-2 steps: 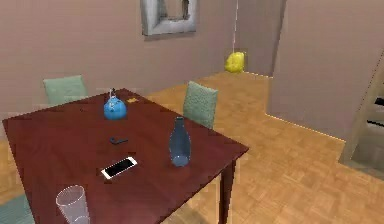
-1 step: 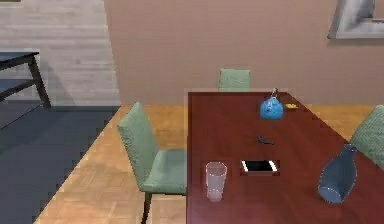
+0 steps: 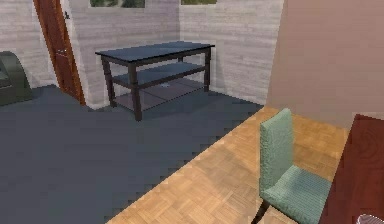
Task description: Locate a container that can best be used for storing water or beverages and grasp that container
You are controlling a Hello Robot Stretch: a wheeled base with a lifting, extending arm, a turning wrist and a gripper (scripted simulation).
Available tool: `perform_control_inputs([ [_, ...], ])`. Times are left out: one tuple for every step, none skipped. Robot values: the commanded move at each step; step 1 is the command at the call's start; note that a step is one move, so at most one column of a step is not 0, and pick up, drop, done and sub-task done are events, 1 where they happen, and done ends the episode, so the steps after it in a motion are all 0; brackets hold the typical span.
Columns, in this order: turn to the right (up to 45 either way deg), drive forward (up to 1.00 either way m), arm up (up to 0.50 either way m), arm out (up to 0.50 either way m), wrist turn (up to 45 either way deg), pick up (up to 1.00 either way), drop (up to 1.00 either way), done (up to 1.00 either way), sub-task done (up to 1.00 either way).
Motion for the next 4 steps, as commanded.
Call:
perform_control_inputs([
  [0.0, 0.00, 0.50, 0.00, 0.0, 0.00, 0.00, 0.00, 0.00],
  [0.0, 0.00, 0.34, 0.00, 0.0, 0.00, 0.00, 0.00, 0.00],
  [0.0, 0.00, 0.00, 0.50, 0.0, 0.00, 0.00, 0.00, 0.00],
  [0.0, 0.00, 0.00, 0.00, 45.0, 0.00, 0.00, 0.00, 0.00],
])
